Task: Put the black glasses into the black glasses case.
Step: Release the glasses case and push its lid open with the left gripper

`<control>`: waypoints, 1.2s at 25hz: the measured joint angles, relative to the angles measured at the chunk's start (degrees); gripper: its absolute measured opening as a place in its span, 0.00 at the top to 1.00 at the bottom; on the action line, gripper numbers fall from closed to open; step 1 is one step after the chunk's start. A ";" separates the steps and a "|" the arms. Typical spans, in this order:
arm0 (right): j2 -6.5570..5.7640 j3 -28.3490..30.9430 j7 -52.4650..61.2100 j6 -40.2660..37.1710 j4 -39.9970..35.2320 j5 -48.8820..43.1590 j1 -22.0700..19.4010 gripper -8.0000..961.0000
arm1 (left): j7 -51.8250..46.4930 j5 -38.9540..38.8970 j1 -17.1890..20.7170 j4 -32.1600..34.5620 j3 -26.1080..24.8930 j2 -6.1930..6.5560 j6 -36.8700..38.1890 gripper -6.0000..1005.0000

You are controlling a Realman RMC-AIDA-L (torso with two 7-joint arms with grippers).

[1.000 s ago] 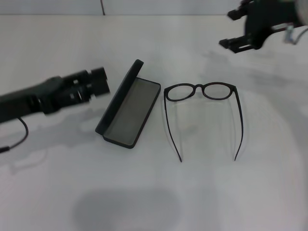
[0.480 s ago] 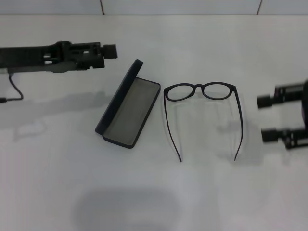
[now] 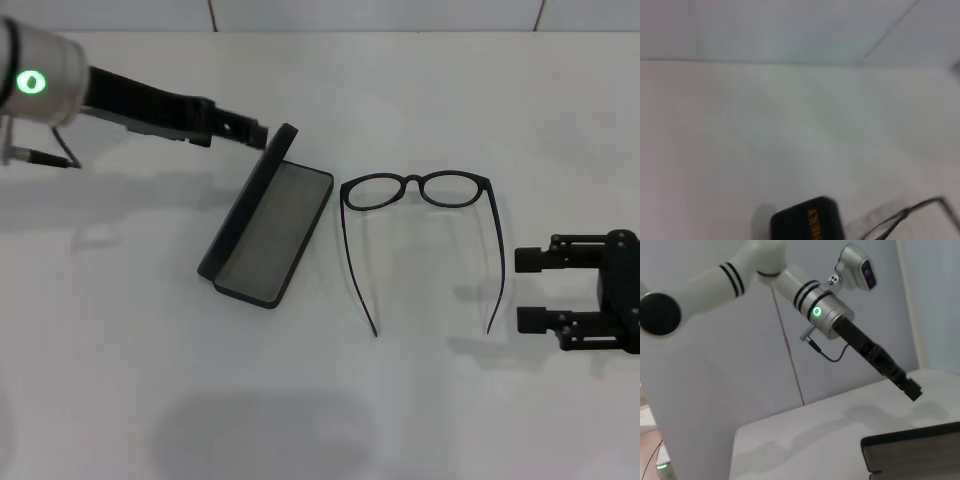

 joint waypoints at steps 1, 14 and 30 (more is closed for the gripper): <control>0.01 0.00 -0.03 0.28 0.41 0.03 -0.01 0.31 | -1.57 1.55 0.00 1.67 3.60 0.03 -0.79 0.12; 1.24 0.13 -0.95 3.62 3.53 0.49 -0.24 0.31 | -14.10 12.19 -0.22 6.83 23.88 -0.28 -6.30 0.12; 1.39 0.13 -1.59 4.79 5.37 0.54 -0.29 0.31 | -15.97 13.21 0.65 2.65 30.87 -0.43 -12.96 0.22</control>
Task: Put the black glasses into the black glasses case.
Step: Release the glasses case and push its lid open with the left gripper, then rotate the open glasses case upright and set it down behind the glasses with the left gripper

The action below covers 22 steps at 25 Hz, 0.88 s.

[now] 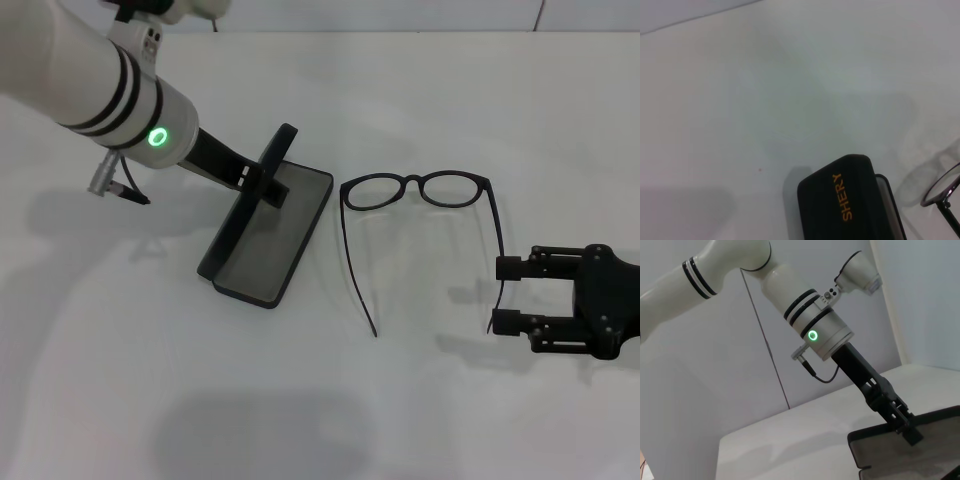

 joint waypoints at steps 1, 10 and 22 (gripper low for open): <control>0.00 0.00 0.00 0.17 0.02 0.00 -0.02 0.31 | -0.02 0.01 0.05 0.00 0.12 0.00 -0.09 0.25; -0.01 0.00 0.00 1.68 0.64 0.03 -0.02 0.31 | 0.57 0.13 0.79 0.96 0.22 0.02 -0.74 0.54; -0.01 0.00 0.02 3.79 0.62 0.95 0.22 0.31 | 12.54 2.57 2.19 4.19 0.35 -0.04 -2.14 0.70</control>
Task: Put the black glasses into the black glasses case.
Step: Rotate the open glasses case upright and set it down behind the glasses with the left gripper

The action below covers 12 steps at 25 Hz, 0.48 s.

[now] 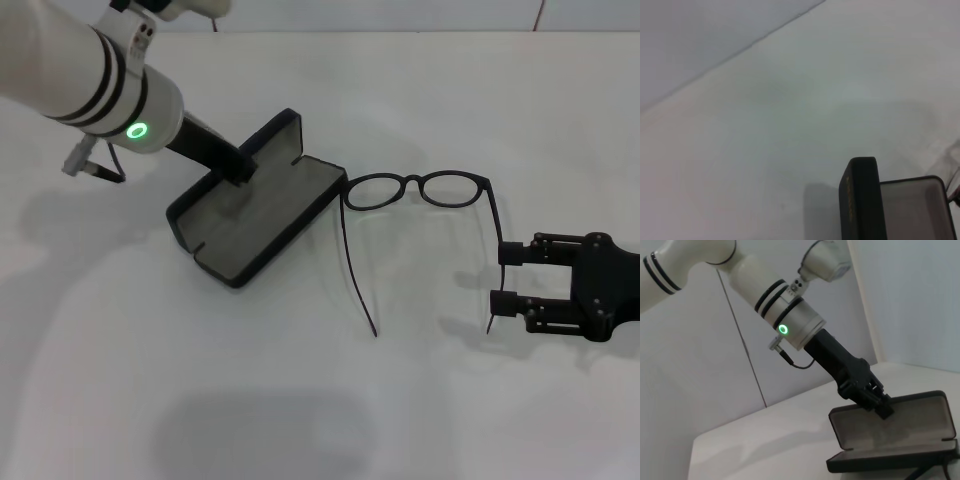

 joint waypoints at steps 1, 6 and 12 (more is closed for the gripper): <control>0.00 0.00 0.00 0.16 0.00 0.00 0.07 0.31 | 1.80 -0.05 0.21 0.08 0.00 0.01 -0.46 0.72; 0.00 0.00 0.00 0.88 0.00 0.76 0.03 0.31 | 5.46 -0.09 0.40 0.78 -0.50 0.17 -1.37 0.79; 0.00 0.00 0.02 1.53 0.02 1.53 -0.28 0.31 | 13.38 0.27 0.78 2.70 -0.54 0.29 -1.29 0.78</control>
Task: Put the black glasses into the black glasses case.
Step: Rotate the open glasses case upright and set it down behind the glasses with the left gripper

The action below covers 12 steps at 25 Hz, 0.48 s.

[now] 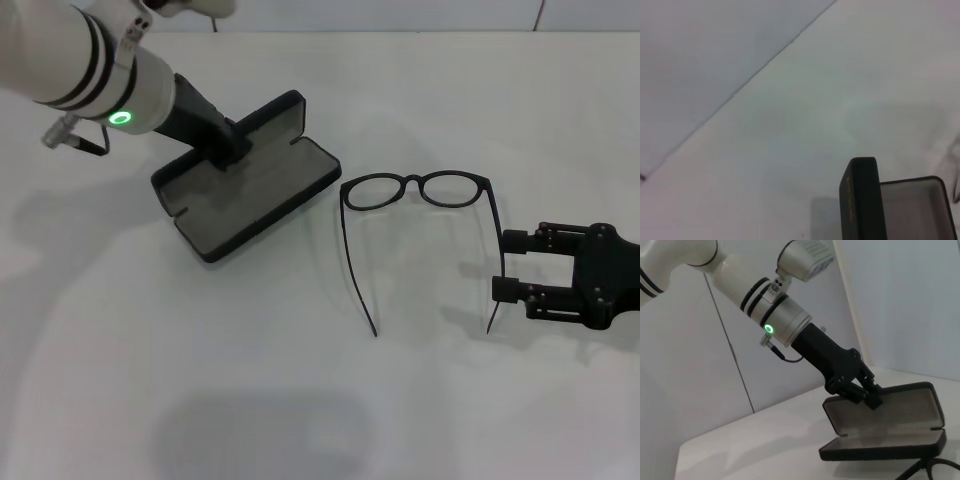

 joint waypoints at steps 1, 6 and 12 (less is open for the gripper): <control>0.02 0.00 0.00 0.11 0.02 0.03 0.00 0.31 | 1.82 0.29 0.00 0.00 0.00 0.00 0.00 0.78; 0.09 0.00 0.07 1.08 0.86 1.15 -0.01 0.31 | 8.28 3.78 -0.15 -0.43 0.93 -0.04 0.20 0.78; 0.09 0.00 0.08 2.08 1.59 2.56 -0.73 0.31 | 10.39 4.38 -0.37 -0.50 6.31 -0.04 0.54 0.77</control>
